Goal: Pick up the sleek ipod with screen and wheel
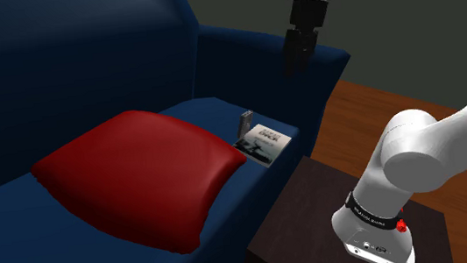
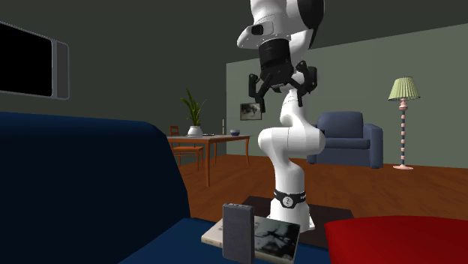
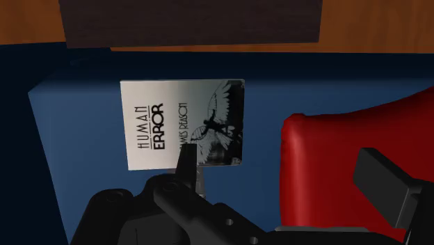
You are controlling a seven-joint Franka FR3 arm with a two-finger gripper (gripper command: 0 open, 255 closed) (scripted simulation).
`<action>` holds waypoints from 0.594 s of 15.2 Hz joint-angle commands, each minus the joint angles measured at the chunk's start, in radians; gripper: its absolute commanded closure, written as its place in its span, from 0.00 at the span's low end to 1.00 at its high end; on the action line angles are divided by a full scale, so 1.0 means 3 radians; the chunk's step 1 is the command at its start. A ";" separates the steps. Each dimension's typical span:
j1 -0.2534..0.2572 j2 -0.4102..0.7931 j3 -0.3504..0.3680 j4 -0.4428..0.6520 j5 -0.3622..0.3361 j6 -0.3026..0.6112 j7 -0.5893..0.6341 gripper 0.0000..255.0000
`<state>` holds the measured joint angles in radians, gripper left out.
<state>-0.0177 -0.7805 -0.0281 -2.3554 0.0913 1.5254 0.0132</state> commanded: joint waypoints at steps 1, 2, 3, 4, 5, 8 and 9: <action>0.0000 0.0000 0.0000 0.0000 0.0000 0.0000 0.0000 0.00; -0.0006 0.0038 0.0002 -0.0072 -0.0021 0.0134 -0.0017 0.00; -0.0013 0.0081 0.0004 -0.0140 -0.0041 0.0268 -0.0033 0.00; -0.0019 0.0130 0.0006 -0.0203 -0.0061 0.0404 -0.0048 0.00; -0.0026 0.0185 0.0007 -0.0261 -0.0081 0.0541 -0.0062 0.00; -0.0048 0.0381 0.0007 -0.0406 -0.0141 0.0955 -0.0100 0.00; -0.0056 0.0457 0.0007 -0.0445 -0.0160 0.1094 -0.0111 0.00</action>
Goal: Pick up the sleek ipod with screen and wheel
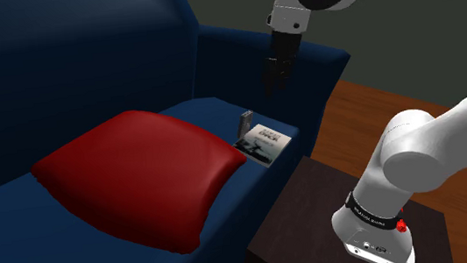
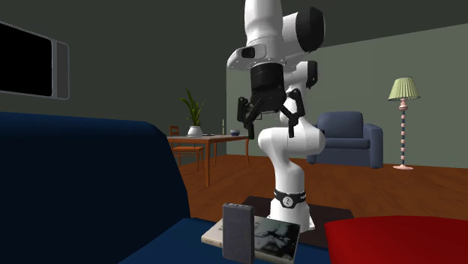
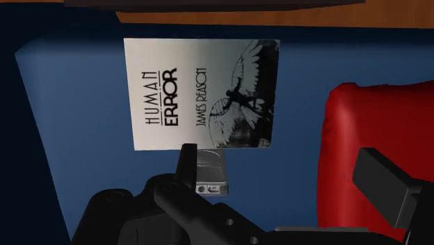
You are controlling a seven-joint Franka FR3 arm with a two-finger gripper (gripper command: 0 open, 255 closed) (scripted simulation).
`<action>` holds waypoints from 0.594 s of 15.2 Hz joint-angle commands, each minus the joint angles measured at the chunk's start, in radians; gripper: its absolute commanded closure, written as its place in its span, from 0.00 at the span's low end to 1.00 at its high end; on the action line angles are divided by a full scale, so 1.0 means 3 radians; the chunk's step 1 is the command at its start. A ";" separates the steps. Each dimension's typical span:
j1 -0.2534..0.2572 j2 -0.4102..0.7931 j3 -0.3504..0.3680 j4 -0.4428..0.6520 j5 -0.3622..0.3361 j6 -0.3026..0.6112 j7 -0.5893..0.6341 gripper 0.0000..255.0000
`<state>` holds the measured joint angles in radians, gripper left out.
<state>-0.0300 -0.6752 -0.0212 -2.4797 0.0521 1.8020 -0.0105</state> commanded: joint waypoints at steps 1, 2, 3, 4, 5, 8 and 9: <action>-0.0024 0.0188 -0.0016 -0.0063 -0.0049 0.0312 -0.0042 0.00; -0.0033 0.0274 -0.0017 -0.0091 -0.0069 0.0451 -0.0051 0.00; -0.0042 0.0366 -0.0018 -0.0114 -0.0089 0.0590 -0.0059 0.00; -0.0051 0.0462 -0.0019 -0.0131 -0.0110 0.0728 -0.0065 0.00; -0.0061 0.0563 -0.0021 -0.0143 -0.0131 0.0866 -0.0071 0.00; -0.0091 0.0889 -0.0027 -0.0145 -0.0197 0.1270 -0.0081 0.00; -0.0102 0.1005 -0.0029 -0.0134 -0.0220 0.1400 -0.0081 0.00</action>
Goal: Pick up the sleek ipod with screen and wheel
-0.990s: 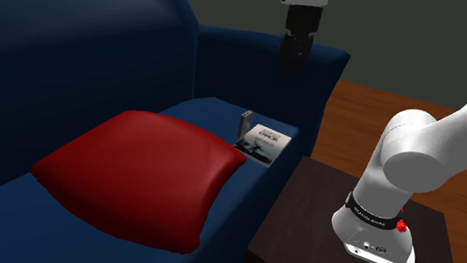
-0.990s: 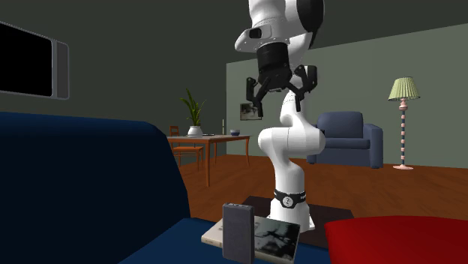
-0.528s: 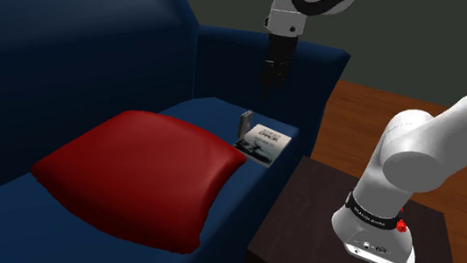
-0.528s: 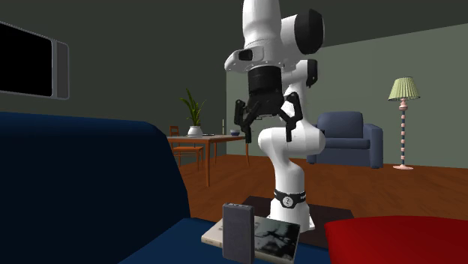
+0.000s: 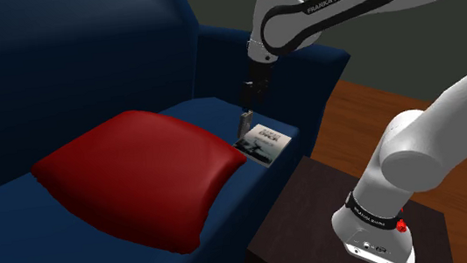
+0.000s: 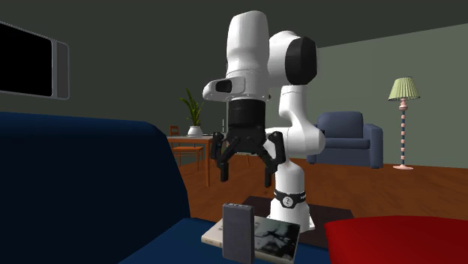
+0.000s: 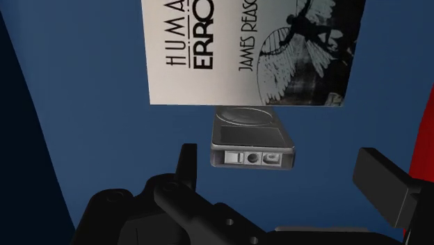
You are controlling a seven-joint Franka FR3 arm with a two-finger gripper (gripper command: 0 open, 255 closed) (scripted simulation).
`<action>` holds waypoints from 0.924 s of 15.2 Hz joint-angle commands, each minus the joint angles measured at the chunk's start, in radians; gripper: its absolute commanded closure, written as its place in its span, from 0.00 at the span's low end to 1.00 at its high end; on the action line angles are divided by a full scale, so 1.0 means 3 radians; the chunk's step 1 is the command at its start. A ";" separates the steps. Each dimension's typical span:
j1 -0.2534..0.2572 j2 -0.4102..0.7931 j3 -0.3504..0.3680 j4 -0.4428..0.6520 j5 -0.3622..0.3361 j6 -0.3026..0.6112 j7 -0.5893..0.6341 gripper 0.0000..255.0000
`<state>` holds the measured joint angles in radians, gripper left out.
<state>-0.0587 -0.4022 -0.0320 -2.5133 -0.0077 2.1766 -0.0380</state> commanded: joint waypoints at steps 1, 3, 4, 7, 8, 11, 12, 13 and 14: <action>-0.0017 0.0213 0.0005 -0.0007 -0.0044 0.0280 0.0011 0.00; -0.0022 0.0294 0.0003 -0.0023 -0.0057 0.0390 0.0013 0.00; -0.0022 0.0320 0.0002 -0.0048 -0.0057 0.0440 0.0013 0.00; -0.0022 0.0402 0.0000 -0.0119 -0.0057 0.0594 0.0014 0.00; -0.0022 0.0431 0.0000 -0.0141 -0.0058 0.0645 0.0014 0.00; -0.0022 0.0479 -0.0001 -0.0175 -0.0058 0.0727 0.0014 0.00; -0.0023 0.0482 -0.0004 -0.0174 -0.0058 0.0728 0.0010 1.00; -0.0024 0.0483 -0.0004 -0.0172 -0.0058 0.0728 0.0010 1.00; -0.0023 0.0483 -0.0003 -0.0172 -0.0058 0.0728 0.0011 1.00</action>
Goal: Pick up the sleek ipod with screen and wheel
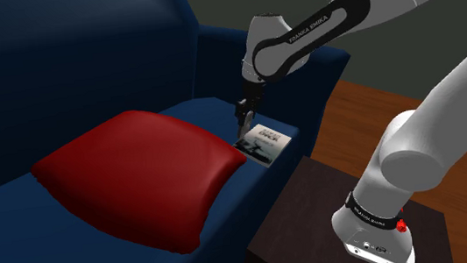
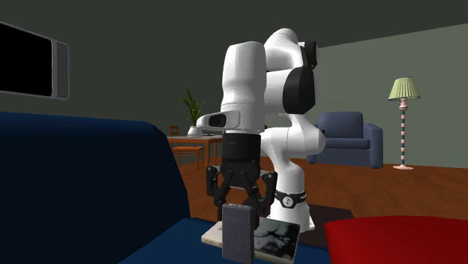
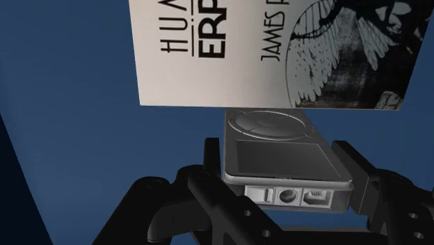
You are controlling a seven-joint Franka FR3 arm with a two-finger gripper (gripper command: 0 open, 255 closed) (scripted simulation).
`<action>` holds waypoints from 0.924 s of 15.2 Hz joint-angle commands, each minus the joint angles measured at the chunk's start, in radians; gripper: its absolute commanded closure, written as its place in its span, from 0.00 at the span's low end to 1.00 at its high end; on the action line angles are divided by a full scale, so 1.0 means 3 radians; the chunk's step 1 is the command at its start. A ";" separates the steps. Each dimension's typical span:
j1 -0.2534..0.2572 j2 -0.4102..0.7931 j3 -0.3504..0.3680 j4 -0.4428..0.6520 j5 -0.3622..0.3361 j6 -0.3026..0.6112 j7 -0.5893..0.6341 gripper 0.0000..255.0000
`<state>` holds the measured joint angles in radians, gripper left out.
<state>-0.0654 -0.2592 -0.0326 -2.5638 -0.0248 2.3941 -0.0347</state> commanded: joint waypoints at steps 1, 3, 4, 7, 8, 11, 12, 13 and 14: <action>-0.0001 0.0005 -0.0001 -0.0005 -0.0001 0.0002 0.0000 1.00; -0.0001 0.0009 -0.0001 -0.0002 -0.0001 0.0004 0.0000 1.00; 0.0000 0.0011 0.0000 -0.0002 -0.0001 0.0005 0.0001 1.00; 0.0000 0.0003 0.0001 -0.0006 -0.0001 0.0001 0.0003 1.00; 0.0000 -0.0028 0.0002 0.0014 -0.0001 -0.0050 0.0003 1.00; 0.0000 -0.0114 0.0004 0.0082 0.0000 -0.0204 0.0002 1.00; 0.0000 -0.0141 0.0004 0.0106 0.0000 -0.0255 0.0002 1.00; 0.0000 -0.0168 0.0005 0.0131 0.0000 -0.0306 0.0002 1.00; 0.0000 -0.0193 0.0005 0.0156 0.0000 -0.0357 0.0001 1.00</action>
<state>-0.0647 -0.3088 -0.0302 -2.5234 -0.0245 2.3021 -0.0328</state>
